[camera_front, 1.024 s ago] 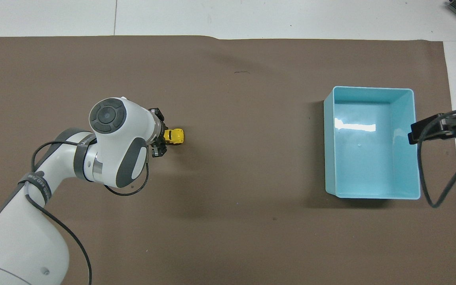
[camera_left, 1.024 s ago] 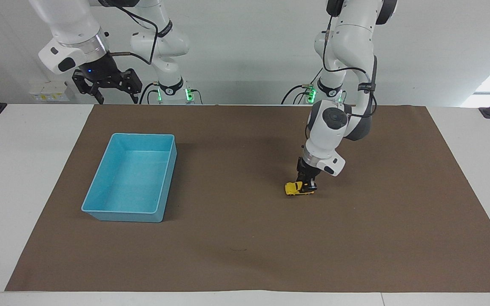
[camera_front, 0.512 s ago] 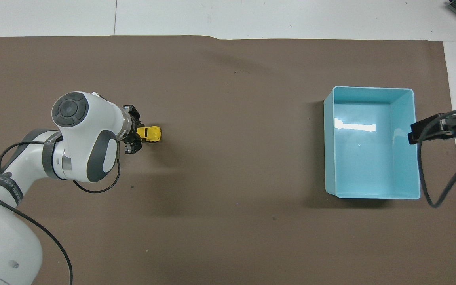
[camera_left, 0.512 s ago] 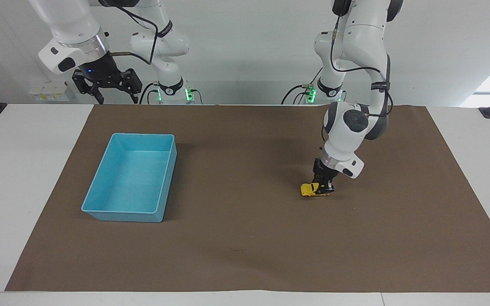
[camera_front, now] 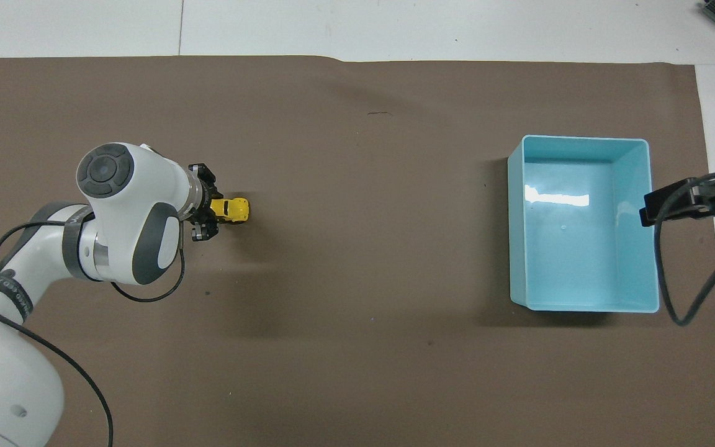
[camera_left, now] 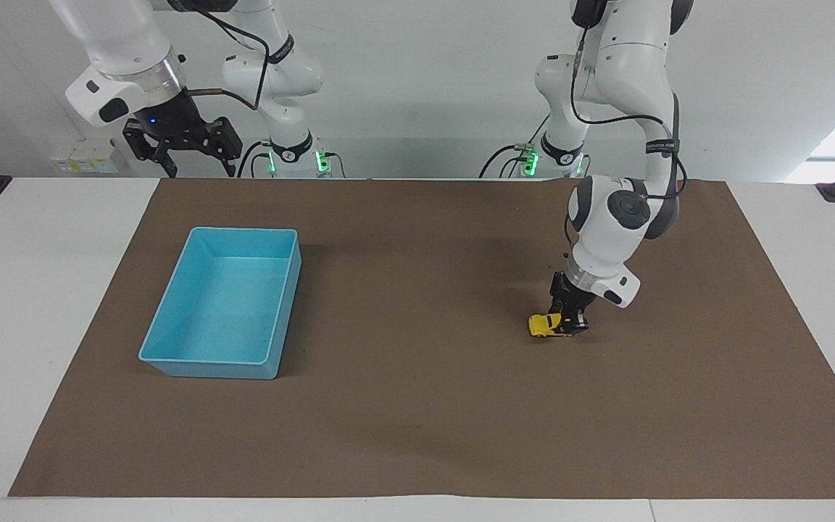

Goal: Wind up and store yellow beetle car
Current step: 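Drag the car back toward the robot with the left gripper, then release the car with the left gripper so it rolls toward the box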

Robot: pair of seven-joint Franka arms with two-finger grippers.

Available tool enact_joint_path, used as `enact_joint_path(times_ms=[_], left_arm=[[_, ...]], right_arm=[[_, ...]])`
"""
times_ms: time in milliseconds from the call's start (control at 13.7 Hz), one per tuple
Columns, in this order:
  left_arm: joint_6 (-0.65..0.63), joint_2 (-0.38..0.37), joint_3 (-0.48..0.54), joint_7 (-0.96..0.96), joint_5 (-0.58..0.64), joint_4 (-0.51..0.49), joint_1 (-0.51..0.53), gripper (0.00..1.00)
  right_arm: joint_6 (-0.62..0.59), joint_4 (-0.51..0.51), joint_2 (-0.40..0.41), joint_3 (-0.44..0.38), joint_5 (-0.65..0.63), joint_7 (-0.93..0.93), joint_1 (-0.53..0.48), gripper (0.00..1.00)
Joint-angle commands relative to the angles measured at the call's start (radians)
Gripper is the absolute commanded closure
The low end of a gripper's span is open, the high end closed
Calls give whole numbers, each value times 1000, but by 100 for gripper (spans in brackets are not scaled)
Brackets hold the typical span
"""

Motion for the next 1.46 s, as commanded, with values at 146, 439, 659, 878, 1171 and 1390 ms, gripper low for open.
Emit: enact_joint_path(times_ms=[146, 439, 659, 878, 1171, 1390], left_arm=[[-173, 15, 11, 15, -2, 120, 22, 0], [-228, 14, 12, 15, -2, 159, 23, 0], [-227, 14, 12, 15, -2, 157, 23, 0], [-225, 14, 14, 16, -2, 157, 23, 0], [-225, 14, 12, 15, -2, 157, 29, 0], [-227, 14, 12, 15, -2, 157, 29, 0]], right_arm=[[6, 1, -3, -2, 21, -28, -11, 0], [6, 1, -3, -2, 21, -28, -11, 0], [6, 1, -3, -2, 21, -28, -11, 0], [6, 0, -3, -2, 21, -28, -11, 0], [6, 0, -3, -2, 21, -28, -11, 0], [7, 0, -3, -2, 21, -28, -11, 0]])
